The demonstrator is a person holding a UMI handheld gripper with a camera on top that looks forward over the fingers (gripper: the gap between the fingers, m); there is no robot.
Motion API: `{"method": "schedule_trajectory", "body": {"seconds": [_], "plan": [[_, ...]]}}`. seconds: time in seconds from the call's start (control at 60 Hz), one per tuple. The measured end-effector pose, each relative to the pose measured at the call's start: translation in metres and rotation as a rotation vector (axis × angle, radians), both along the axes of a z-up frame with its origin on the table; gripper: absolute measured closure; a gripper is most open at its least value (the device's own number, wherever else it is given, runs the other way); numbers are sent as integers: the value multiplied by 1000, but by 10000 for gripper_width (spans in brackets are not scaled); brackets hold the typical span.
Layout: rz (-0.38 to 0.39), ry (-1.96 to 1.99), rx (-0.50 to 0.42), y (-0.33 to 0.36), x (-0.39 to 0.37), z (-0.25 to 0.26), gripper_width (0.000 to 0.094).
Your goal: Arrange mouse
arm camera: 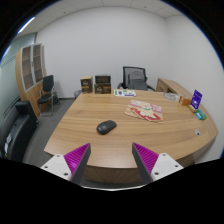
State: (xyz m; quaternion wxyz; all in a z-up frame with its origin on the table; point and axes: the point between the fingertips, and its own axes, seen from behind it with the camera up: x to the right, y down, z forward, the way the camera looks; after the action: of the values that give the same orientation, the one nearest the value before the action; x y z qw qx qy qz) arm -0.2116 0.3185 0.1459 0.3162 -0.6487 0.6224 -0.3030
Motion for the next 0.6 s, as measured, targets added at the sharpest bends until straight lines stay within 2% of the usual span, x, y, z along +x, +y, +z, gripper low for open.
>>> {"method": "schedule_trajectory", "body": {"seconds": [0.2,0.6], "plan": [[-16,-11,8,33,55,-52,67],[-10,9,-77,54,151,-135,68]]}}
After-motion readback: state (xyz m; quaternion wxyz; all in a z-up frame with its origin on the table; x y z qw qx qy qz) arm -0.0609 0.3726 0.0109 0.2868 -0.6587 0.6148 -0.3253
